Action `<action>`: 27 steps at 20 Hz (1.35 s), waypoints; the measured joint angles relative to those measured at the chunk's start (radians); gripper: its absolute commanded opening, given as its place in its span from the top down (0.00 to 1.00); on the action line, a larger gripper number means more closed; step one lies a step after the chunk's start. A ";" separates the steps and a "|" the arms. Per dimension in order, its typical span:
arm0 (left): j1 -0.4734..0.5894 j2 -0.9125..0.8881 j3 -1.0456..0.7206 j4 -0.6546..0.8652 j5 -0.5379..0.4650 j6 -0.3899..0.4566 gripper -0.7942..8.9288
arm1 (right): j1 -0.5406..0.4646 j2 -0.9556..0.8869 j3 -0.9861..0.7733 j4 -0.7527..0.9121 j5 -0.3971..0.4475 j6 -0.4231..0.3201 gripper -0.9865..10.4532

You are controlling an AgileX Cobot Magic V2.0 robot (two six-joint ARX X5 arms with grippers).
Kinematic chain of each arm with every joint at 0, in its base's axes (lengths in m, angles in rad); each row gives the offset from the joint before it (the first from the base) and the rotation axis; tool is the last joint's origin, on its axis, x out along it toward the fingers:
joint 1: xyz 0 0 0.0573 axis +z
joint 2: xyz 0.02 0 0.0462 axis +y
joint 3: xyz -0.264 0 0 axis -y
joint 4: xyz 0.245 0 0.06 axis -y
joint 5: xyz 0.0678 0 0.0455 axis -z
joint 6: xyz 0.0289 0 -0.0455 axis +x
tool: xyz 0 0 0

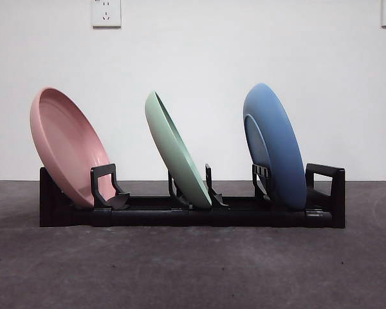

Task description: Place the plate

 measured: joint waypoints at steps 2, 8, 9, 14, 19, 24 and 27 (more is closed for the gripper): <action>0.000 0.000 0.000 0.000 0.000 0.002 0.57 | 0.001 -0.004 0.000 -0.010 -0.006 0.000 0.64; 0.000 0.000 0.000 0.009 0.000 0.003 0.57 | 0.042 0.222 0.098 0.000 -0.196 0.069 0.64; 0.000 0.000 0.000 0.009 0.000 0.003 0.57 | 0.053 0.292 0.121 0.003 -0.208 0.075 0.64; 0.000 0.000 0.000 0.010 0.000 0.003 0.57 | 0.096 0.561 0.259 0.102 -0.228 0.074 0.64; 0.000 0.000 0.000 0.012 0.000 0.003 0.57 | 0.150 0.663 0.294 0.208 -0.228 0.074 0.64; 0.000 0.000 0.000 0.012 0.000 0.003 0.57 | 0.201 0.712 0.298 0.305 -0.228 0.074 0.66; 0.000 0.000 0.000 0.012 0.000 0.003 0.57 | 0.210 0.748 0.299 0.317 -0.227 0.074 0.68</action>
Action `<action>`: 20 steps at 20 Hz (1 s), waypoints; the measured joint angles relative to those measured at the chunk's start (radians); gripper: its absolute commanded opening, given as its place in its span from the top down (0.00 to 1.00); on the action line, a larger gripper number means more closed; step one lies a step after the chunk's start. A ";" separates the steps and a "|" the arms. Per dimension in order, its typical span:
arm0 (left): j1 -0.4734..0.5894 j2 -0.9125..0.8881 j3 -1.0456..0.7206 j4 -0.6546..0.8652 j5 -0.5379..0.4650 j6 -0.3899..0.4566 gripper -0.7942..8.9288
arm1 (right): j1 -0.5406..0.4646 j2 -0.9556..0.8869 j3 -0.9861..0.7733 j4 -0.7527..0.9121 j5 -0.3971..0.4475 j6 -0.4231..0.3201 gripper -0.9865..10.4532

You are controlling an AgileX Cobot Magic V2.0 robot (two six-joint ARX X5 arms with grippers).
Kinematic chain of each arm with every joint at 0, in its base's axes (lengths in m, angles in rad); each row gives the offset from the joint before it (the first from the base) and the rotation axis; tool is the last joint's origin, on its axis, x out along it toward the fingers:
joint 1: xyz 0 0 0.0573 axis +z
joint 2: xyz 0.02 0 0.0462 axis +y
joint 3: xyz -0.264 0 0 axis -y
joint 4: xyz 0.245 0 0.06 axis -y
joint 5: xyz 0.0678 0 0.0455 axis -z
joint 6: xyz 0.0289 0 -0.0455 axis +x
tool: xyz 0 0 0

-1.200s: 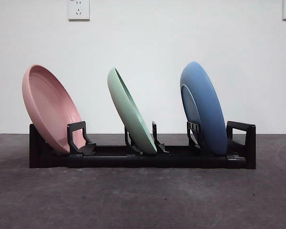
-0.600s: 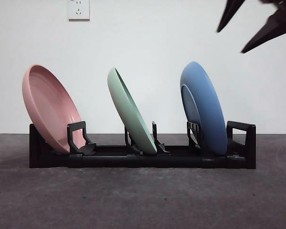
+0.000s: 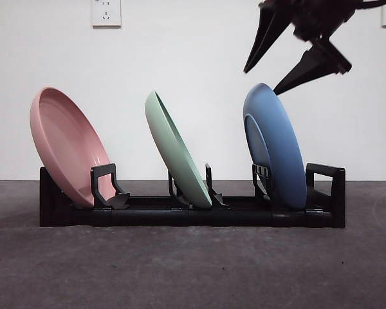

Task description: Place the plate

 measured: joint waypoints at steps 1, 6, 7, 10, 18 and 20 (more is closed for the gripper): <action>0.000 0.000 0.000 0.000 0.000 0.000 0.57 | 0.000 0.008 0.000 0.000 0.000 0.000 0.69; 0.000 0.000 0.000 0.000 0.000 0.000 0.57 | 0.000 0.011 0.000 0.019 0.001 0.000 0.82; 0.000 0.000 0.000 0.000 0.000 0.000 0.57 | 0.000 0.011 0.000 0.019 0.001 0.000 0.82; 0.000 0.000 0.000 0.000 0.000 0.000 0.57 | 0.008 0.011 0.000 0.019 0.001 0.000 0.83; 0.000 0.000 0.000 0.000 0.000 0.000 0.57 | 0.012 0.017 0.000 0.008 -0.003 0.001 0.90; 0.000 0.000 0.000 0.000 0.000 0.000 0.57 | 0.011 0.017 0.008 -0.018 -0.026 0.001 0.90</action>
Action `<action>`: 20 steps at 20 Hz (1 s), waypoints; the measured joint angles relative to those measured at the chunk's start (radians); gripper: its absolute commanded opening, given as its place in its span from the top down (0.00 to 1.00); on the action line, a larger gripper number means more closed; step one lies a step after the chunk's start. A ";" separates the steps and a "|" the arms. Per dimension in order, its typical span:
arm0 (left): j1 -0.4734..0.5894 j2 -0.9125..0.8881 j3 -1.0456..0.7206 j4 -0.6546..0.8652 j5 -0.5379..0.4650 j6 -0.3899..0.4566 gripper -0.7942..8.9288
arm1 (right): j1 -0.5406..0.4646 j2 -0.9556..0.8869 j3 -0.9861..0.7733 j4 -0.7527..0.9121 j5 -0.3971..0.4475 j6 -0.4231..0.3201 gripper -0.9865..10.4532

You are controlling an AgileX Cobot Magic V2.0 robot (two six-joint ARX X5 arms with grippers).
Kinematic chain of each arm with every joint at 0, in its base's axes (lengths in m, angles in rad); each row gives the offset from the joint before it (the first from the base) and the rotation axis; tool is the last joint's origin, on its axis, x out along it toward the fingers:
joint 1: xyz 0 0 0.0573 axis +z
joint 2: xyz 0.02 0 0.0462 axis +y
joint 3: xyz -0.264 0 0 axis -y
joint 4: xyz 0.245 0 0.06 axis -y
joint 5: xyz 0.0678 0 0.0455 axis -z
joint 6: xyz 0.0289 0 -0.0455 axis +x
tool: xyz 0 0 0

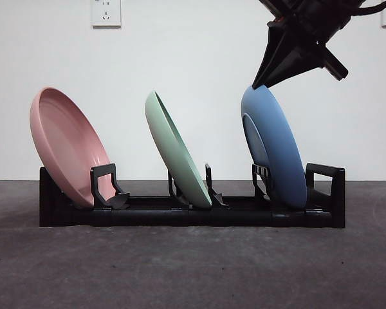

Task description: Place the plate

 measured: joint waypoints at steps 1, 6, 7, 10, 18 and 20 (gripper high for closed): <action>0.000 0.000 0.000 0.000 0.000 0.000 0.57 | 0.000 0.000 0.013 -0.015 -0.021 0.000 0.90; 0.000 0.000 0.000 0.000 0.000 0.000 0.57 | 0.001 -0.032 0.133 -0.098 -0.050 0.000 0.90; 0.000 0.000 0.000 0.000 0.000 0.000 0.57 | 0.000 -0.043 0.167 -0.128 -0.050 0.000 0.90; 0.000 0.000 0.000 0.000 0.000 0.000 0.57 | 0.001 -0.082 0.250 -0.206 -0.050 -0.001 0.90; 0.000 0.000 0.000 0.006 0.000 0.000 0.57 | 0.069 -0.279 0.285 -0.359 -0.037 -0.102 0.90; 0.000 0.000 0.000 0.013 0.000 0.000 0.57 | 0.135 -0.348 0.253 -0.350 0.027 -0.113 0.90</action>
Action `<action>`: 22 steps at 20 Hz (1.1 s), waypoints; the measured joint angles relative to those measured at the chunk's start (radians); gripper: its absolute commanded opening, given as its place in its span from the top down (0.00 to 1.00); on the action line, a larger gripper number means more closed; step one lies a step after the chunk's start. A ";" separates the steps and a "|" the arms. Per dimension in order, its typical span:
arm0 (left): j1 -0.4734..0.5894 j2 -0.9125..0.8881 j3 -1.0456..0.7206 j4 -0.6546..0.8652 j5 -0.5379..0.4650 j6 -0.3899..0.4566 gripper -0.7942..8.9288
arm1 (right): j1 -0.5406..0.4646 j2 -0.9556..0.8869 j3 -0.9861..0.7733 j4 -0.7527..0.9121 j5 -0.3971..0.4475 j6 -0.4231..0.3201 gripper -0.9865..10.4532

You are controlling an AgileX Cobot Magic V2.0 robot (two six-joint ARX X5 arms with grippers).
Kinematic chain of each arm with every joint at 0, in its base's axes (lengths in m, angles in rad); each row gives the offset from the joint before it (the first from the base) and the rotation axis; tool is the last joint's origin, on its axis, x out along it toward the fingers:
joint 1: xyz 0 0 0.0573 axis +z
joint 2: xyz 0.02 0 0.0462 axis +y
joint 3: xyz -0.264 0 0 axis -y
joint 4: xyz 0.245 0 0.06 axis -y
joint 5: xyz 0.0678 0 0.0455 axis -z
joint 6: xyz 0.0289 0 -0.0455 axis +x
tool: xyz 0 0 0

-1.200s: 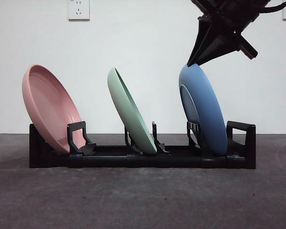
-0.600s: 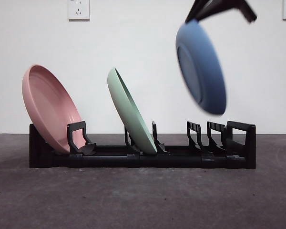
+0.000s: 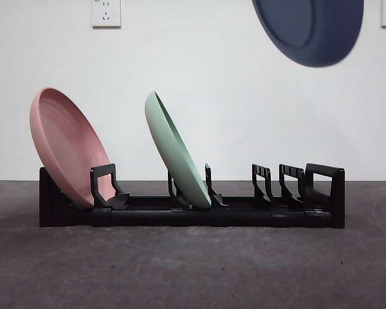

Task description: Place the plate

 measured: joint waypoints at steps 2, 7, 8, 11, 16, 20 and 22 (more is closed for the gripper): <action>0.000 0.000 0.000 0.000 0.000 0.000 0.57 | 0.085 -0.075 -0.077 0.023 0.079 -0.005 0.90; 0.000 0.000 0.000 0.000 0.000 0.000 0.57 | 0.307 -0.229 -0.395 0.157 0.234 0.020 0.90; 0.000 0.000 0.000 0.000 0.000 0.000 0.57 | 0.360 -0.251 -0.452 0.178 0.290 0.031 0.90; 0.000 0.000 0.000 0.001 0.000 0.000 0.57 | 0.536 -0.263 -0.576 0.193 0.482 0.046 0.90; 0.000 0.000 0.000 0.006 0.000 0.000 0.57 | 0.822 -0.174 -0.683 0.245 0.684 0.050 0.90; 0.000 0.000 0.000 0.008 0.000 0.000 0.57 | 0.896 -0.016 -0.686 0.306 0.723 0.032 0.90; 0.000 0.000 0.000 0.008 0.000 0.000 0.57 | 0.898 0.065 -0.686 0.354 0.726 0.006 0.90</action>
